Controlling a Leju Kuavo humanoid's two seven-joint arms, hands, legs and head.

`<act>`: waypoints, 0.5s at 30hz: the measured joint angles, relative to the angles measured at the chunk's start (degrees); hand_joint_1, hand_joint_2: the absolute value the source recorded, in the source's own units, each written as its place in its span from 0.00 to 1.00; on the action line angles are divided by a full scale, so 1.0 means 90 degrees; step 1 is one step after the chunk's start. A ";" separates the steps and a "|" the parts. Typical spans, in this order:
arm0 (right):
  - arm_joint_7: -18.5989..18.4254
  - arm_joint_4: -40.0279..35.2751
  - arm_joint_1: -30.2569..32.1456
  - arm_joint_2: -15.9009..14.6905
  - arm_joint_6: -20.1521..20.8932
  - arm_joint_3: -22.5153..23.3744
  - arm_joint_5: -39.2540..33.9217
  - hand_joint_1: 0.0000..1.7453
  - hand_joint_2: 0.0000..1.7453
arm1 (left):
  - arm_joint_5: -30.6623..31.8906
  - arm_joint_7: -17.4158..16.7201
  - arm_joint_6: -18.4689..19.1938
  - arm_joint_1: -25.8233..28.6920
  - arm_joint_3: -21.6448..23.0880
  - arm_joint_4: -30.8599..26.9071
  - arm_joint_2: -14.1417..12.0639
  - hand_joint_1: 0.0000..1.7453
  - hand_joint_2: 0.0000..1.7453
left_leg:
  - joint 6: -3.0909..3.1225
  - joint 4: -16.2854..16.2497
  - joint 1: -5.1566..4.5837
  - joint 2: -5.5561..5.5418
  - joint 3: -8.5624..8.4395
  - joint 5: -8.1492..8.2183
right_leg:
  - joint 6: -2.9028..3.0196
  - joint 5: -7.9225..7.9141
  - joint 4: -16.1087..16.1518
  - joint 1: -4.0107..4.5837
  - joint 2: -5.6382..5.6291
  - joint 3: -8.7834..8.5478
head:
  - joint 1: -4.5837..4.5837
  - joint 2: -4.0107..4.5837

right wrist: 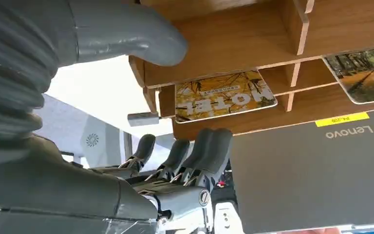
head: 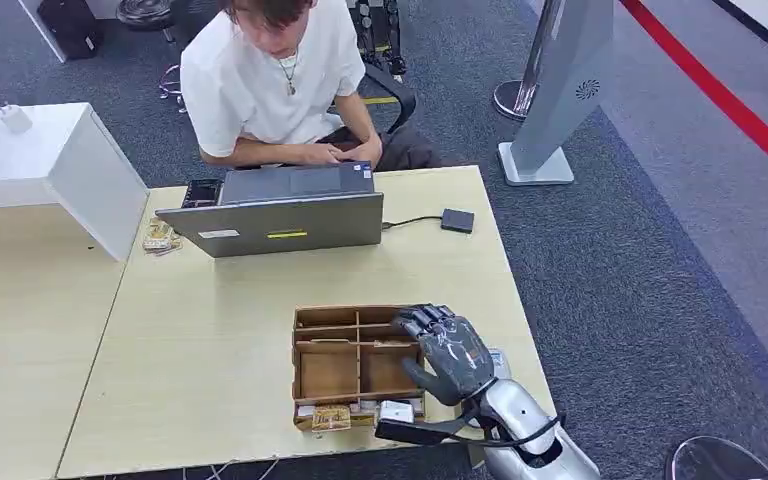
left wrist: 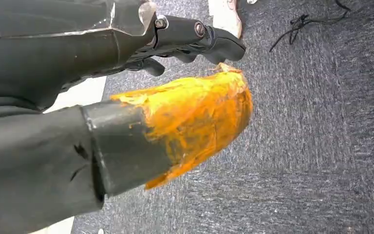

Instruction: Pass the card to the sensor for recognition and then transmit it.

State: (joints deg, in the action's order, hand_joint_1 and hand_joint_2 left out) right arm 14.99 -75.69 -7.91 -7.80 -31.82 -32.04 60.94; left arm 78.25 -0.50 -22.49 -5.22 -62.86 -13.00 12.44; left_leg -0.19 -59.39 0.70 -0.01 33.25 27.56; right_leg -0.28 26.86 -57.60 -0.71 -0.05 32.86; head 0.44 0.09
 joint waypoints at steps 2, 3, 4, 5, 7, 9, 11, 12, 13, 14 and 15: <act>0.0000 0.0000 -0.0015 0.0000 0.0007 -0.0002 0.0002 0.42 1.00 | 0.0000 0.0000 0.0002 0.0000 0.0000 0.0000 0.0005 0.00 0.00 | 0.0000 0.0000 0.0000 0.0000 0.0000 0.0000 | 0.0000 0.0000 0.0000 0.0000 0.0000 0.0000 | 0.0000 0.0000; 0.0000 0.0000 -0.0021 0.0000 0.0010 -0.0005 0.0002 0.43 1.00 | 0.0000 0.0000 0.0002 0.0000 0.0000 0.0000 0.0007 0.00 0.00 | 0.0000 0.0000 0.0000 0.0000 0.0000 0.0000 | 0.0000 0.0000 0.0000 0.0000 0.0000 0.0000 | 0.0000 0.0000; 0.0000 0.0000 -0.0030 0.0000 0.0019 -0.0010 0.0007 0.44 1.00 | 0.0000 0.0000 0.0002 0.0000 0.0000 0.0000 0.0010 0.00 0.00 | 0.0000 0.0000 0.0000 0.0000 0.0000 0.0000 | 0.0000 0.0000 0.0000 0.0000 0.0000 0.0000 | 0.0000 0.0000; 0.0000 0.0000 -0.0039 0.0000 0.0024 -0.0015 0.0010 0.47 1.00 | 0.0002 0.0000 0.0002 -0.0001 0.0000 0.0000 0.0010 0.00 0.00 | 0.0000 0.0000 0.0000 0.0000 0.0000 0.0000 | 0.0000 0.0000 0.0000 0.0000 0.0000 0.0000 | 0.0000 0.0000; 0.0000 0.0000 -0.0060 0.0000 0.0029 -0.0022 0.0022 0.53 1.00 | 0.0002 0.0000 0.0003 -0.0002 0.0000 0.0000 0.0010 0.00 0.00 | 0.0000 0.0000 0.0000 0.0000 0.0000 0.0000 | 0.0000 0.0000 0.0000 0.0000 0.0000 0.0000 | 0.0000 0.0000; 0.0000 0.0000 -0.0071 0.0000 0.0034 -0.0029 0.0029 0.63 1.00 | 0.0005 0.0000 0.0012 -0.0001 0.0000 0.0000 0.0012 0.00 0.00 | 0.0000 0.0000 0.0000 0.0000 0.0000 0.0000 | 0.0000 0.0000 0.0000 0.0000 0.0000 0.0000 | 0.0000 0.0000; 0.0000 0.0000 -0.0079 0.0000 0.0039 -0.0036 0.0044 0.74 1.00 | 0.0007 0.0000 0.0024 -0.0002 0.0000 0.0000 0.0017 0.00 0.00 | 0.0000 0.0000 0.0000 0.0000 0.0000 0.0000 | 0.0000 0.0000 0.0000 0.0000 0.0000 0.0000 | 0.0000 0.0000; 0.0000 0.0000 -0.0081 0.0000 0.0048 -0.0044 0.0046 0.80 1.00 | 0.0007 0.0000 0.0027 -0.0001 0.0000 0.0000 0.0019 0.00 0.00 | 0.0000 0.0000 0.0000 0.0000 0.0000 0.0000 | 0.0000 0.0000 0.0000 0.0000 0.0000 0.0000 | 0.0000 0.0000; 0.0000 0.0000 -0.0082 0.0000 0.0051 -0.0049 0.0046 0.83 1.00 | 0.0007 0.0000 0.0029 -0.0001 0.0002 0.0000 0.0019 0.00 0.00 | 0.0000 0.0000 0.0000 0.0000 0.0000 0.0000 | 0.0000 0.0000 0.0000 0.0000 0.0000 0.0000 | 0.0000 0.0000; 0.0000 0.0000 -0.0084 0.0000 0.0051 -0.0058 0.0046 0.82 1.00 | 0.0007 0.0000 0.0029 -0.0001 0.0002 0.0000 0.0022 0.00 0.00 | 0.0000 0.0000 0.0000 0.0000 0.0000 0.0000 | 0.0000 0.0000 0.0000 0.0000 0.0000 0.0000 | 0.0000 0.0000; -0.0002 0.0000 -0.0086 0.0000 0.0051 -0.0063 0.0046 0.83 1.00 | 0.0007 0.0000 0.0029 -0.0001 0.0002 0.0000 0.0024 0.00 0.00 | 0.0000 0.0000 0.0000 0.0000 0.0000 0.0000 | 0.0000 0.0000 0.0000 0.0000 0.0000 0.0000 | 0.0000 0.0000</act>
State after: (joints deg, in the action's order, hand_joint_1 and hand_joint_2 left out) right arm 14.97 -75.69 -8.69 -7.80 -31.36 -32.61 61.35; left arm 78.31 -0.50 -22.23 -5.23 -62.84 -13.00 12.66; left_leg -0.19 -59.38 0.70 -0.01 33.25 27.56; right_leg -0.28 26.86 -57.60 -0.71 -0.05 32.86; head 0.44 0.09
